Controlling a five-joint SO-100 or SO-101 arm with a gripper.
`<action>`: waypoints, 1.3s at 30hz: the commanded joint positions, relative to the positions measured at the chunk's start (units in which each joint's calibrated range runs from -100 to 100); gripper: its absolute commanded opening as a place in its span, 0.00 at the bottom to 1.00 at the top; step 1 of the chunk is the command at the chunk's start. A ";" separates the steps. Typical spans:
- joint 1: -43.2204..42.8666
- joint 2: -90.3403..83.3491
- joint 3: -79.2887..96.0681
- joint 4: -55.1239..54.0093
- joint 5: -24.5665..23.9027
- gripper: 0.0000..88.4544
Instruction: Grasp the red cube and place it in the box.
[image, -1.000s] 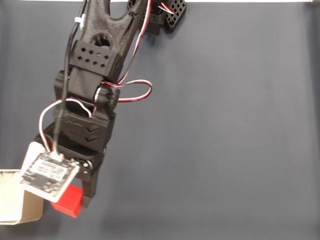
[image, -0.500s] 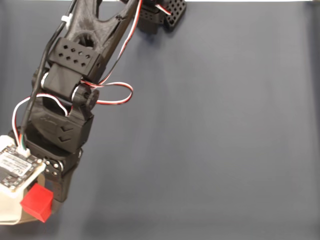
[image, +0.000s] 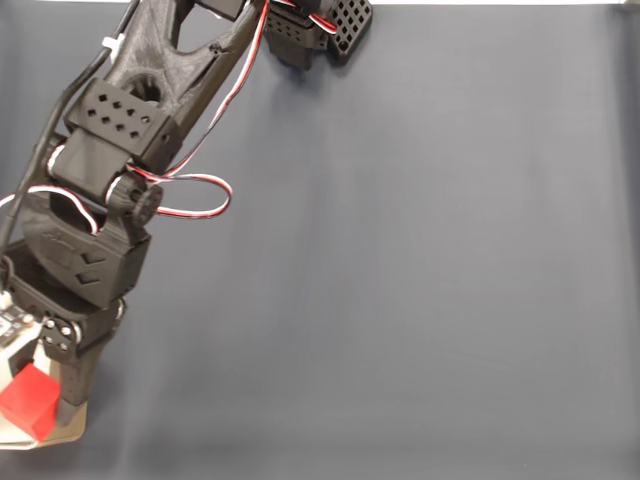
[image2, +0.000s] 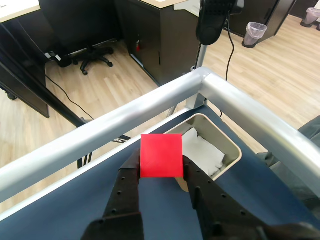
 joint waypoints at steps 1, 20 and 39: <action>1.34 -0.44 -4.22 -0.07 -0.44 0.06; 5.11 5.71 -11.61 -0.57 0.68 0.06; 5.61 7.88 -12.89 -2.53 2.49 0.06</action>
